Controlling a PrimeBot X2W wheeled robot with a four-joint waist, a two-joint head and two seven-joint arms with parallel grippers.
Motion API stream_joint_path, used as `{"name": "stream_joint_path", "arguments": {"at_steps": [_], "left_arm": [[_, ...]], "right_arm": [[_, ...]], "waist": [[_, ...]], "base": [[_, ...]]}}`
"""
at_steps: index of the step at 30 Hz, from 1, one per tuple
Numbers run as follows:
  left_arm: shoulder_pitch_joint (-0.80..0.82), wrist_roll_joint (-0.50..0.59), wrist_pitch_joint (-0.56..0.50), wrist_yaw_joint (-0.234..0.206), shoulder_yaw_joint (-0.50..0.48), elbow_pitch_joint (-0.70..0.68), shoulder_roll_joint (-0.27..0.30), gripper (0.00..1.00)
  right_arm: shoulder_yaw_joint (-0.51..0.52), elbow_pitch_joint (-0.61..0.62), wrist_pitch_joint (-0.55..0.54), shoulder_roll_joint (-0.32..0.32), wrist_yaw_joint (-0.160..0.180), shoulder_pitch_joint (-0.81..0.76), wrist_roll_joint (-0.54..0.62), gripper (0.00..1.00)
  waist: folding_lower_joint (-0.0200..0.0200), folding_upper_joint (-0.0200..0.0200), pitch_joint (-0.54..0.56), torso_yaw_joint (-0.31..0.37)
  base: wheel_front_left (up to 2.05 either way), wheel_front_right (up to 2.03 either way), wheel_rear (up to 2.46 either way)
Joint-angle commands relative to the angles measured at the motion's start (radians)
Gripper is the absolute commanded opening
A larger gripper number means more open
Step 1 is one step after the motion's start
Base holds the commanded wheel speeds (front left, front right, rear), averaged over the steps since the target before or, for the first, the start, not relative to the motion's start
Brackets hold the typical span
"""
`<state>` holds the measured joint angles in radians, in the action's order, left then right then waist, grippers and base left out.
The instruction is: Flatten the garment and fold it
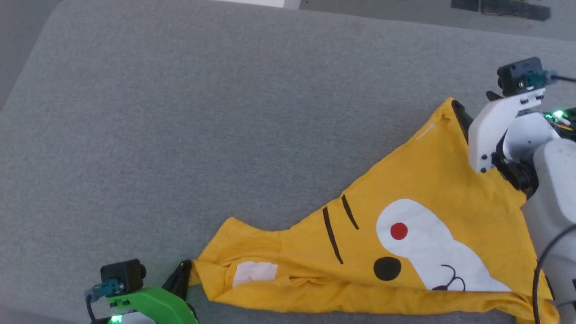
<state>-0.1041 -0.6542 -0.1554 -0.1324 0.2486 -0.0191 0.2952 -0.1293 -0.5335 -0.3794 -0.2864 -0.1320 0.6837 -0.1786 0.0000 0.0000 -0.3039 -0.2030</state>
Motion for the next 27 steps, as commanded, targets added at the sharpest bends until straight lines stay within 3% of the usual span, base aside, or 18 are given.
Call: {"name": "stream_joint_path", "arguments": {"at_steps": [1, 8, 9, 10, 11, 12, 13, 18, 27], "left_arm": [[0.02, -0.004, 0.008, 0.007, 0.005, 0.01, -0.007, 0.0], [0.05, -0.006, 0.024, 0.024, 0.022, 0.042, -0.024, 0.0], [0.052, -0.006, 0.026, 0.026, 0.024, 0.046, -0.025, 0.0], [0.055, -0.007, 0.027, 0.027, 0.025, 0.05, -0.026, 0.0], [0.056, -0.007, 0.028, 0.027, 0.025, 0.053, -0.026, 0.0], [0.057, -0.007, 0.03, 0.028, 0.026, 0.057, -0.027, 0.0], [0.057, -0.008, 0.032, 0.028, 0.026, 0.059, -0.027, 0.0], [0.052, -0.005, 0.039, 0.026, 0.025, 0.069, -0.021, 0.0], [0.001, 0.008, 0.059, 0.0, -0.001, 0.037, 0.016, 0.0]], "right_arm": [[-0.006, -0.025, -0.043, 0.002, 0.001, 0.034, -0.004, 1.0], [0.006, -0.14, -0.296, 0.01, 0.001, 0.115, 0.036, 1.0], [0.008, -0.145, -0.319, 0.015, 0.001, 0.118, 0.033, 0.93], [0.016, -0.149, -0.344, 0.02, 0.001, 0.12, 0.03, 0.46], [0.016, -0.149, -0.361, 0.022, 0.001, 0.12, 0.031, 0.4], [0.016, -0.146, -0.375, 0.022, 0.001, 0.116, 0.033, 0.14], [0.02, -0.141, -0.378, 0.022, 0.001, 0.112, 0.033, 0.0], [0.049, -0.077, -0.254, 0.032, 0.001, 0.05, 0.024, 0.0], [0.08, 0.106, 0.124, 0.057, 0.001, -0.181, -0.006, 0.0]], "waist": [[0.0, 0.0, -0.04, -0.041], [0.0, 0.0, -0.068, -0.072], [0.0, 0.0, -0.069, -0.073], [0.0, 0.0, -0.069, -0.074], [0.0, 0.0, -0.069, -0.075], [0.0, 0.0, -0.067, -0.074], [0.0, 0.0, -0.064, -0.071], [0.0, 0.0, -0.028, -0.049], [0.0, 0.0, 0.077, 0.037]], "base": [[0.0, 0.0, 0.0], [0.0, 0.0, 0.0], [0.0, 0.0, 0.0], [0.0, 0.0, 0.0], [0.0, 0.0, 0.0], [0.0, 0.0, 0.0], [0.0, 0.0, 0.0], [0.0, 0.0, 0.0], [0.0, 0.0, 0.0]]}}
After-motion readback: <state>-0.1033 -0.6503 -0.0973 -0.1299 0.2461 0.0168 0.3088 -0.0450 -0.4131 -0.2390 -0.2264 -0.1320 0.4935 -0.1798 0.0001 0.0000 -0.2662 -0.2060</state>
